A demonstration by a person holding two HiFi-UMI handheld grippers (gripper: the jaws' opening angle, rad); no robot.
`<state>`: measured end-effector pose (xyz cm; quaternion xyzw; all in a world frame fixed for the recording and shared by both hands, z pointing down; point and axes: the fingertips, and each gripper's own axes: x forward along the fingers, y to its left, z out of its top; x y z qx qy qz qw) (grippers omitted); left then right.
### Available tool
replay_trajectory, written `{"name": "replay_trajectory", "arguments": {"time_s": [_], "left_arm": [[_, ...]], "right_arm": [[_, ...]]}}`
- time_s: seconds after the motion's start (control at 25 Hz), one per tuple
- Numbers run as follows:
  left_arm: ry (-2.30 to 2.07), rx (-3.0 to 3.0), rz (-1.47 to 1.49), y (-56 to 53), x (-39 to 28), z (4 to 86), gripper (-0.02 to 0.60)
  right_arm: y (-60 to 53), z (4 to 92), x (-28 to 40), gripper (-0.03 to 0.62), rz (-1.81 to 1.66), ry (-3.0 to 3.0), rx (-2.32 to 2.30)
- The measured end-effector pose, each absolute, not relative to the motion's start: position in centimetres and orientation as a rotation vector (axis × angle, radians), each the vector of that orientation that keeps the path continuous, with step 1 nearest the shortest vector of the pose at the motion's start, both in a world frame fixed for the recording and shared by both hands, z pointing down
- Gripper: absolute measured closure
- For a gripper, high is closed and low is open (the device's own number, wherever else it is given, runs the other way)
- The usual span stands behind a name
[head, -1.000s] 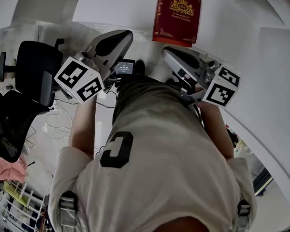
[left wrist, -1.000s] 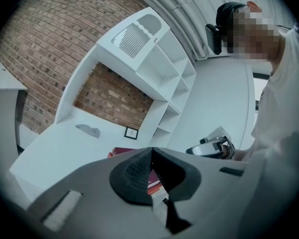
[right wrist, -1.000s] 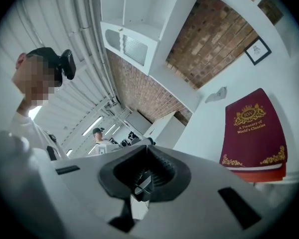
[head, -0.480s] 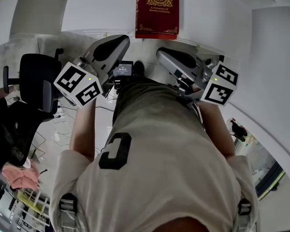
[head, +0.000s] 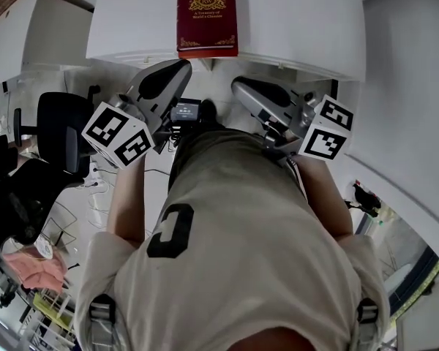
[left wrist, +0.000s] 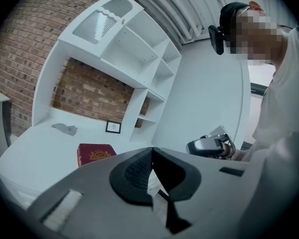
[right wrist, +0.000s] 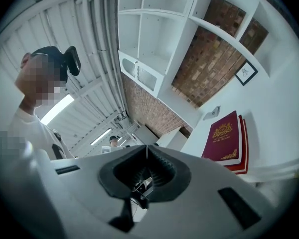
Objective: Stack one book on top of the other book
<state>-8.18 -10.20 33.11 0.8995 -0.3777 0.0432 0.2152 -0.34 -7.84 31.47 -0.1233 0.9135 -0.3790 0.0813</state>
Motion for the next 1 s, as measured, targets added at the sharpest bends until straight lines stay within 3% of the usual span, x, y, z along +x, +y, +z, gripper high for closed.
{"name": "replay_trajectory", "arguments": {"time_s": [1.0], "left_arm": [[-1.131,2.476,0.123,1.1,2.7,32.3,0.577]], "right_arm": [[2.1,31.8,9.9,0.583,-1.114,2.696,-0.274]]}}
